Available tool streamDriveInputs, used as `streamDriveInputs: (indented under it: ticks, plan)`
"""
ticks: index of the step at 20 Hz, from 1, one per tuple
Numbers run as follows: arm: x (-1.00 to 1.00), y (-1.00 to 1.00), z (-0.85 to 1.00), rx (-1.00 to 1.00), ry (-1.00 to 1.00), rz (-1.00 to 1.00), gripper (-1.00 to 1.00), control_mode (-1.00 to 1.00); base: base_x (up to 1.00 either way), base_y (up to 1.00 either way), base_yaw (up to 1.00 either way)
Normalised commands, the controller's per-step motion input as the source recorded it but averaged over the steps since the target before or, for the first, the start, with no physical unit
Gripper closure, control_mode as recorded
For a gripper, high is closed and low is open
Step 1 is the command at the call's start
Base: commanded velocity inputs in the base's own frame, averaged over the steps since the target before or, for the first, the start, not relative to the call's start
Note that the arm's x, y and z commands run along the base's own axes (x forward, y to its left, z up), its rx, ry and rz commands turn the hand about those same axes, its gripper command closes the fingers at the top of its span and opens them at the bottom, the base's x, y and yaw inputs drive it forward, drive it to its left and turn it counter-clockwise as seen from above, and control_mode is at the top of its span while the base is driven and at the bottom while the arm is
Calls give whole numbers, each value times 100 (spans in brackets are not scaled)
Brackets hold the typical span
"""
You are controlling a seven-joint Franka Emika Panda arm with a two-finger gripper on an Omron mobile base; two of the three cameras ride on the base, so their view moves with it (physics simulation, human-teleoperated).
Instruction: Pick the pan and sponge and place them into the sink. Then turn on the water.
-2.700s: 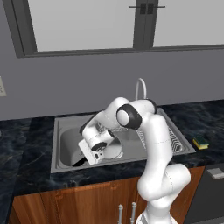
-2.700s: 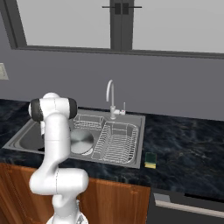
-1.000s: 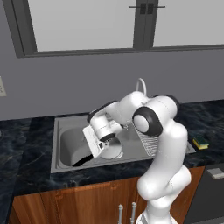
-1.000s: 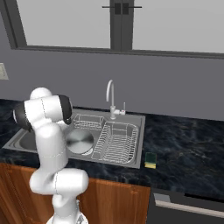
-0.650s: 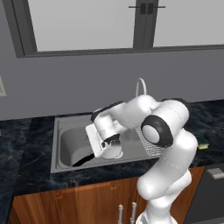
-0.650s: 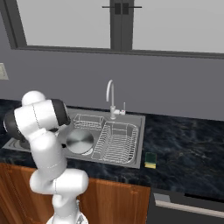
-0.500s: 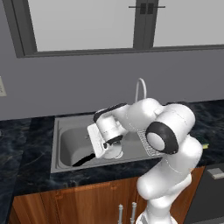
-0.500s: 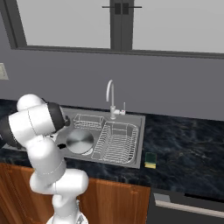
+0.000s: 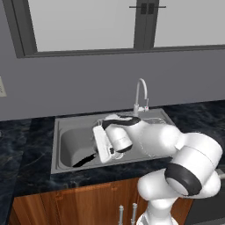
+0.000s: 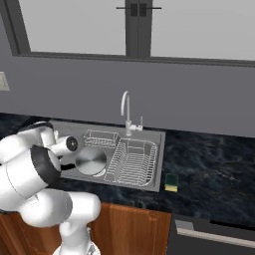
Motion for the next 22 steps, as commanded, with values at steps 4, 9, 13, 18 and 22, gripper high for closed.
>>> streamDriveInputs:
  ticks: [4, 9, 13, 18, 22]
  plan:
    - [-52, -3, 43, 0, -11, -1, -100, -100, 0, 0, 0]
    - [-29, -4, 33, -7, -17, 2, -100, -100, 0, 0, 0]
    - [-19, -12, 36, -14, -14, 6, -100, -100, 0, 0, 0]
    - [-17, -12, 35, -16, -12, 5, -100, -100, 0, 0, 0]
    - [-19, -18, 34, -16, -11, 5, -100, -100, 0, 0, 0]
